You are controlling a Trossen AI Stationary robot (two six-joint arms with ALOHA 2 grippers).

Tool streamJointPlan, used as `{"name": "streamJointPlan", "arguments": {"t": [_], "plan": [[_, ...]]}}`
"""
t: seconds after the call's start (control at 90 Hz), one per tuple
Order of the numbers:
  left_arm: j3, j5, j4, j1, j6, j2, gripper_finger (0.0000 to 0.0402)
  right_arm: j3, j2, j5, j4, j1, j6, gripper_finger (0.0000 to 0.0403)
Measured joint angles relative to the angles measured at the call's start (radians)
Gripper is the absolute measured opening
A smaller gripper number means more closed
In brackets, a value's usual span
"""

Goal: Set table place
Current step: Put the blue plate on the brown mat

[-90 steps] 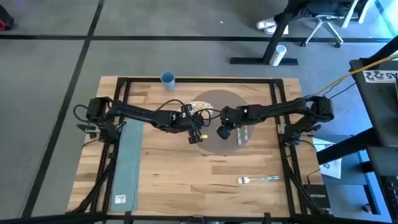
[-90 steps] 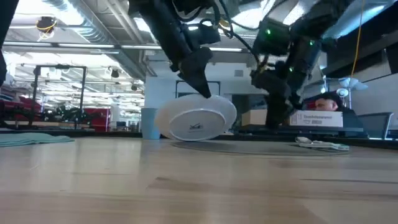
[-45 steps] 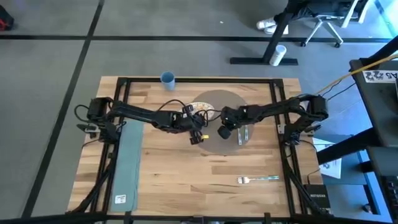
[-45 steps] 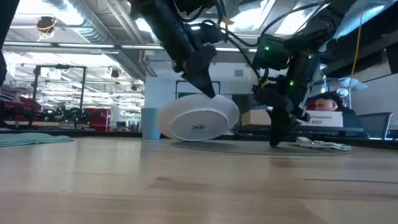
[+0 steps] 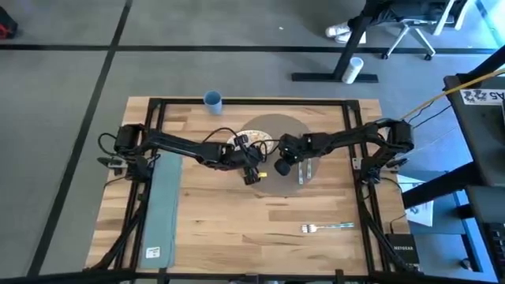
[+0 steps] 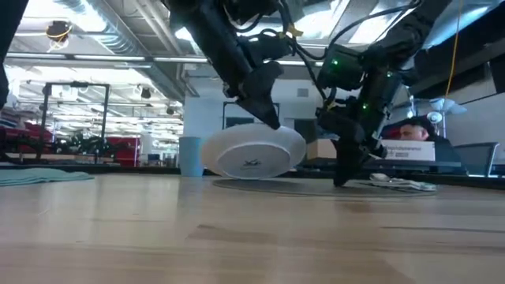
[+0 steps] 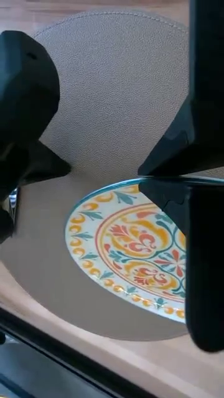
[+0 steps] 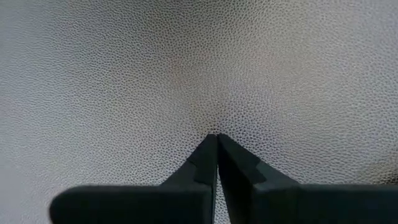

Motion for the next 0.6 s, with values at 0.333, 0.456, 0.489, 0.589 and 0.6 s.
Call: {"name": "streamJointPlan", "arguments": {"t": [0.333, 0.456, 0.489, 0.589, 0.6], "plan": [[0.000, 0.000, -0.003, 0.000, 0.000, 0.000, 0.0000, -0.004, -0.077, -0.014, -0.007, 0.000, 0.017, 0.0000], [0.000, 0.000, -0.004, 0.002, 0.000, 0.000, 0.0000, -0.003, -0.098, -0.037, -0.004, 0.000, 0.020, 0.0000], [0.000, 0.000, -0.004, 0.002, 0.000, 0.000, 0.0000, -0.003, -0.104, -0.042, -0.003, 0.000, 0.021, 0.0000], [0.000, 0.000, -0.004, 0.002, 0.000, 0.000, 0.0000, -0.003, -0.120, -0.045, -0.003, 0.000, 0.022, 0.0000], [0.000, 0.000, -0.004, 0.002, 0.000, 0.000, 0.0000, -0.003, -0.122, -0.045, -0.003, 0.000, 0.022, 0.0000]]}}
